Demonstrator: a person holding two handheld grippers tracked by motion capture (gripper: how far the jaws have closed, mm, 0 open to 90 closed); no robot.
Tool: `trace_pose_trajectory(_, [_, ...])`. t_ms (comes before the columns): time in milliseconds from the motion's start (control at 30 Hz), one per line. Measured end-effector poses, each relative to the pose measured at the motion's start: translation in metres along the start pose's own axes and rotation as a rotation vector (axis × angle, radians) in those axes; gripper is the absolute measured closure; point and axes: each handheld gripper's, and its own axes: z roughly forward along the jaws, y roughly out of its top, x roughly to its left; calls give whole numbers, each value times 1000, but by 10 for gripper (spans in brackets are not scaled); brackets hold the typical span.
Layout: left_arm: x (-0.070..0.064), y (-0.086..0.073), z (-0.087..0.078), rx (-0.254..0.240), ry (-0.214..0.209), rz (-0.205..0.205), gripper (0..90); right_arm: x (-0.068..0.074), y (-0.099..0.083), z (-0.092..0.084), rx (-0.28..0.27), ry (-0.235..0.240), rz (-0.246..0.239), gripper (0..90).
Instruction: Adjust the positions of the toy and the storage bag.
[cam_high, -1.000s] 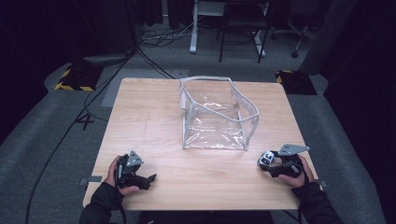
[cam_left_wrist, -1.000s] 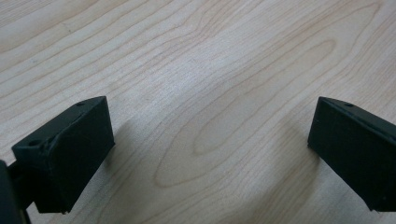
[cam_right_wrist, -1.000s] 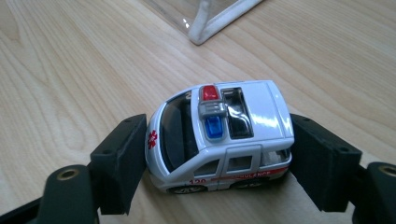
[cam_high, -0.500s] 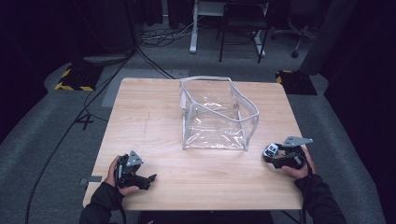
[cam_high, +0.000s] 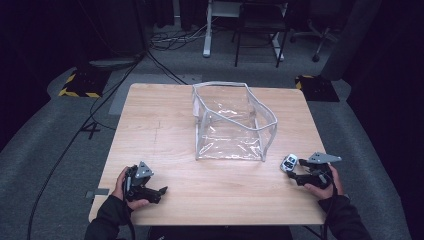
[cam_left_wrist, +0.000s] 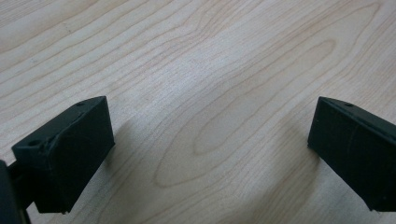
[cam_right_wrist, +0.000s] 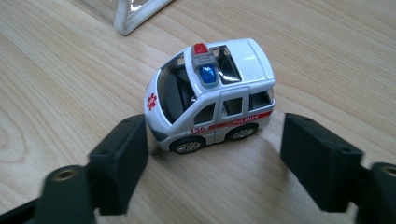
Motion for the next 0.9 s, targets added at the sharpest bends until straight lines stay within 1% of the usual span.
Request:
trace_pose_trajectory(33, [0,0,0,0,0,0,5,1,0,0,-4,-2,-18,317])
trace_pose_trajectory(67, [1,0,0,2,2,13,5,4,1,-1,4,-3,-14,332])
trace_pose_trajectory(100, [1,0,0,3,0,11,5,5,2,-1,8,2,-14,379])
trace_pose_trajectory(133, [1,0,0,3,0,11,6,6,3,-2,12,-1,-16,397])
trace_pose_trajectory(167, [1,0,0,4,-3,6,6,7,4,-1,15,-14,-9,401])
trace_pose_trajectory(233, [0,0,0,0,1,3,6,8,5,-1,24,-33,-12,416])
trace_pose_trajectory(267, [0,0,0,0,1,3,5,8,6,-1,27,-33,-17,415])
trace_pose_trajectory(300, [0,0,0,0,0,0,5,8,7,0,23,-36,-23,403])
trace_pose_trajectory(367, [0,0,0,0,0,0,5,8,7,4,18,-27,-10,316])
trace_pose_trajectory(400, [0,0,0,0,0,0,5,8,7,4,18,-27,-10,316])
trace_pose_trajectory(433, [1,0,0,3,1,12,5,7,10,7,23,-9,-3,266])
trace_pose_trajectory(467, [1,0,0,3,1,12,5,7,10,7,23,-9,-3,266])
trace_pose_trajectory(500, [0,0,0,2,1,7,5,7,13,11,29,-4,-2,232])
trace_pose_trajectory(567, [0,0,0,2,0,4,5,8,16,15,32,-1,-7,205])
trace_pose_trajectory(600, [0,0,0,2,0,4,5,8,16,15,32,-1,-7,205])
trace_pose_trajectory(633, [1,0,0,1,1,10,5,11,20,19,32,-10,-12,203])
trace_pose_trajectory(667, [1,0,0,1,1,9,5,11,22,21,32,-8,-21,202])
trace_pose_trajectory(700, [0,0,0,1,0,1,5,12,24,23,31,-5,-24,201])
trace_pose_trajectory(733, [1,0,0,3,1,15,5,12,25,26,21,0,-25,201])
trace_pose_trajectory(800, [0,0,0,2,0,8,5,10,27,30,17,13,-19,201])
trace_pose_trajectory(867, [1,0,0,3,0,10,5,9,28,31,8,20,-15,202])
trace_pose_trajectory(900, [0,0,0,2,0,5,5,6,28,33,5,32,-12,232])
